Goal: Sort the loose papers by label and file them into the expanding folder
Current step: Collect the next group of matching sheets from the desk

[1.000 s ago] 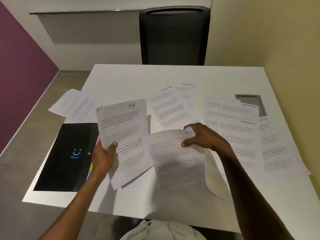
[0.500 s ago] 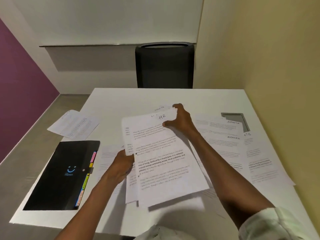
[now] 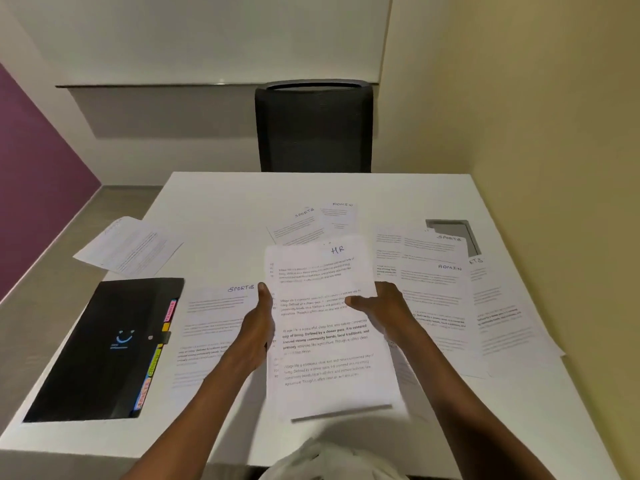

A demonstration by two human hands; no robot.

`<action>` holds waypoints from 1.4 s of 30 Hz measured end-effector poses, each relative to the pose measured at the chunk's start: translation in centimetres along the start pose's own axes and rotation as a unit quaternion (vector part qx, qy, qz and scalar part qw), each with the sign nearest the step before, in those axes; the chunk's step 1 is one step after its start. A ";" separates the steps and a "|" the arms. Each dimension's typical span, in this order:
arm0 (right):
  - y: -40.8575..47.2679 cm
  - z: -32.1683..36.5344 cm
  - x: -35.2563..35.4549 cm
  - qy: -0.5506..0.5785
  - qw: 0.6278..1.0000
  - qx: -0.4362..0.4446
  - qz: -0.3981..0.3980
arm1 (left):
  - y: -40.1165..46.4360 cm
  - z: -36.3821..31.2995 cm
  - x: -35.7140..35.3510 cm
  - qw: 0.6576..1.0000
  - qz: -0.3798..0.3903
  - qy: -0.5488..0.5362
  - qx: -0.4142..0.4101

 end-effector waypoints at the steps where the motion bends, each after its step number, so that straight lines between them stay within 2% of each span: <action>1: 0.0 0.0 0.1 0.029 0.999 0.017 -0.011 | -0.1 -0.9 -0.5 0.999 0.007 0.021 -0.028; 3: -0.5 1.2 0.6 0.062 0.995 0.063 -0.037 | -0.9 -3.8 -1.4 0.989 0.012 0.018 -0.144; 5: -1.4 3.4 1.5 0.053 0.989 0.122 -0.066 | -1.4 -5.7 -1.3 0.974 -0.012 0.031 -0.223; 9: -2.3 5.1 3.1 0.023 0.978 0.179 -0.107 | -1.9 -7.0 -1.6 0.963 -0.042 0.039 -0.264; 12: -2.4 3.5 3.7 0.025 0.979 0.165 -0.121 | -1.9 -6.4 -1.9 0.967 -0.042 0.026 -0.250; 16: -2.5 0.5 2.9 0.046 0.986 0.124 -0.100 | -1.3 -3.8 -1.8 0.978 -0.048 0.017 -0.202; 20: -2.7 -1.8 1.6 0.106 0.987 0.084 -0.089 | -0.8 -2.7 -2.6 0.982 -0.042 0.029 -0.184; 26: -2.0 -1.2 1.6 0.093 0.988 0.097 -0.081 | -0.2 -3.6 -2.2 0.981 -0.044 0.024 -0.189; 29: -1.4 -2.6 0.4 0.041 0.995 0.070 -0.052 | 0.7 -2.3 -2.1 0.985 -0.042 0.034 -0.166; 32: -1.2 -2.6 -0.1 0.006 0.995 0.079 -0.065 | 1.0 -1.7 -1.7 0.985 -0.051 0.029 -0.165; 37: -1.3 -0.9 0.2 0.050 0.991 0.096 -0.074 | 0.9 -2.8 -1.3 0.982 -0.022 0.007 -0.185; 42: -0.8 -0.8 0.0 0.040 0.993 0.089 -0.071 | 0.1 -3.9 -1.8 0.983 -0.010 -0.005 -0.184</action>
Point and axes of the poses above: each hand's wrist, its own y-axis towards the middle knuckle, its own x-axis out of the back of the hand, z = x × y, the point moved 10 cm from there along y, towards the middle knuckle, and after that the axes turned 7 degrees about y, right-handed, at the moved point
